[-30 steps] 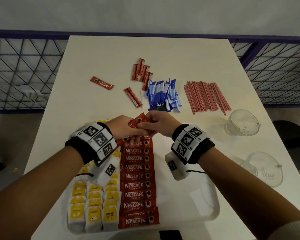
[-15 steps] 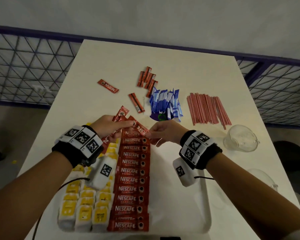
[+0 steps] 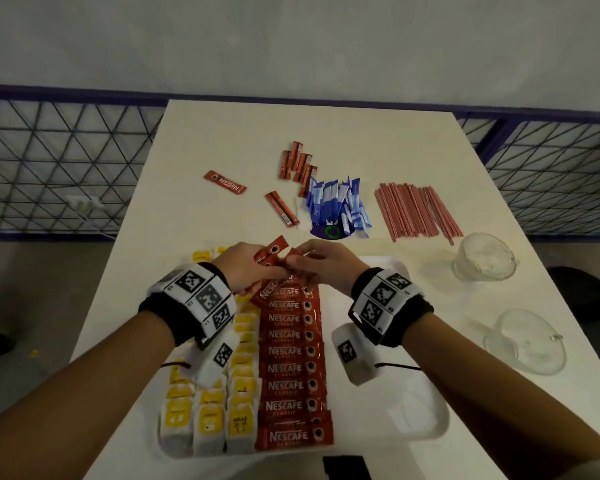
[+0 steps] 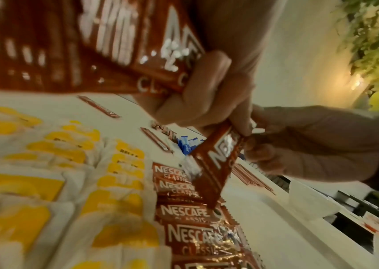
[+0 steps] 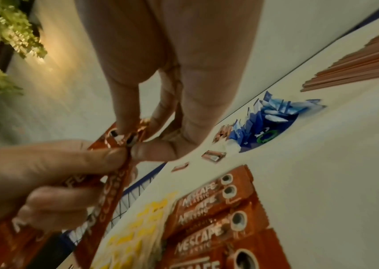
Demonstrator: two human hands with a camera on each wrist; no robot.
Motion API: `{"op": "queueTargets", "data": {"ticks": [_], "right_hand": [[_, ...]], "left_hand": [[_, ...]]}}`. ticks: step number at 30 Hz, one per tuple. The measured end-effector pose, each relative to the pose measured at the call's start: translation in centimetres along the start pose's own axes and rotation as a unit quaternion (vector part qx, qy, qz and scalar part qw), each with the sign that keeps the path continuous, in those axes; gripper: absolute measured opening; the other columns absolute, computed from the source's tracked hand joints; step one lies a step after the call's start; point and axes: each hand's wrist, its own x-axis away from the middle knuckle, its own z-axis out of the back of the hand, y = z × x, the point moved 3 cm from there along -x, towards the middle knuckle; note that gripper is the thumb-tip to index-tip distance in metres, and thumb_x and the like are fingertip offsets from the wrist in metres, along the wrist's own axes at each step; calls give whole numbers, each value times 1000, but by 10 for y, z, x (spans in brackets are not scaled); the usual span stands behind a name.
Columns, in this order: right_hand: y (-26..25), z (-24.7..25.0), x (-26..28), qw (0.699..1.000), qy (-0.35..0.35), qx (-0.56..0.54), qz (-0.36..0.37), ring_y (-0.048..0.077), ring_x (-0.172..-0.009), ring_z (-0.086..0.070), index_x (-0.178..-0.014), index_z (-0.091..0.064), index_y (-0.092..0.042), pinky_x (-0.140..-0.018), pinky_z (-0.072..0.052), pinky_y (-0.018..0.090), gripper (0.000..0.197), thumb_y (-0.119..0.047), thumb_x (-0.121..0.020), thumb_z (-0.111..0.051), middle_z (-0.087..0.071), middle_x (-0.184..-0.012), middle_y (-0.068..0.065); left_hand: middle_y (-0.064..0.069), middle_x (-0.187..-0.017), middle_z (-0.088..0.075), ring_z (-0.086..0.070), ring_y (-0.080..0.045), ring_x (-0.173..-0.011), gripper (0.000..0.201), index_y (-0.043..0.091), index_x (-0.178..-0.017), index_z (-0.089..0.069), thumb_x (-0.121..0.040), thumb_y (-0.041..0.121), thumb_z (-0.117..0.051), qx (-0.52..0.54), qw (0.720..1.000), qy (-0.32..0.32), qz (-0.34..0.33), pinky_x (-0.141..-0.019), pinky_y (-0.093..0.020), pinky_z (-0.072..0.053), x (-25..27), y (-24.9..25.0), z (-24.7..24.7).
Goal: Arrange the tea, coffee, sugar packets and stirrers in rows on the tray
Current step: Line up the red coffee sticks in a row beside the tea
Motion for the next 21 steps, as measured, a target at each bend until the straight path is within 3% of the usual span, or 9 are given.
{"op": "queueTargets", "data": {"ticks": [6,9,11,14,17,21], "right_hand": [[7,15,0,997,21,-62,-29,16,-60,-59,-75,-53,-6,-59,-56,22,15,3,-84,-60,-59,-74,10],[20,21,1,988,41,-133,-71,17,-58,-63,-76,-53,-3,-58,-58,23,16,9,-82,-60,-59,-79,12],[28,22,2,981,52,-164,-89,16,-51,-64,-76,-53,-2,-56,-58,24,16,12,-82,-59,-60,-75,15],[39,22,2,970,77,-205,-103,16,-46,-64,-75,-52,-2,-52,-57,25,17,14,-82,-56,-61,-65,16],[46,20,1,967,90,-212,-104,16,-45,-63,-73,-53,-1,-51,-56,24,17,13,-81,-58,-63,-55,11],[51,19,-2,983,91,-109,-117,13,-47,-58,-72,-58,-2,-50,-53,21,13,4,-81,-64,-60,-59,8]], "left_hand": [[10,-43,-54,-41,-2,-29,13,19,-91,-65,-81,24,-71,-58,998,-5,-20,-33,-14,-31,-9,-3,1],[9,-65,-58,-47,-6,-42,6,22,-86,-63,-84,19,-67,-99,995,4,-32,-37,-12,-35,-13,-6,4],[7,-76,-61,-51,-8,-56,5,21,-89,-63,-84,21,-66,-131,991,10,-36,-44,-12,-40,-16,-8,4],[-1,-95,-65,-60,-17,-84,11,19,-90,-63,-84,27,-67,-180,982,14,-49,-69,-23,-45,-20,-11,0],[-2,-93,-61,-57,-18,-87,24,12,-99,-64,-83,30,-67,-219,974,-9,-51,-67,-24,-41,-22,-12,-9],[-5,-112,-61,-57,-21,-103,35,11,-112,-59,-85,33,-65,-281,958,-19,-51,-83,-28,-42,-26,-12,-14]]}}
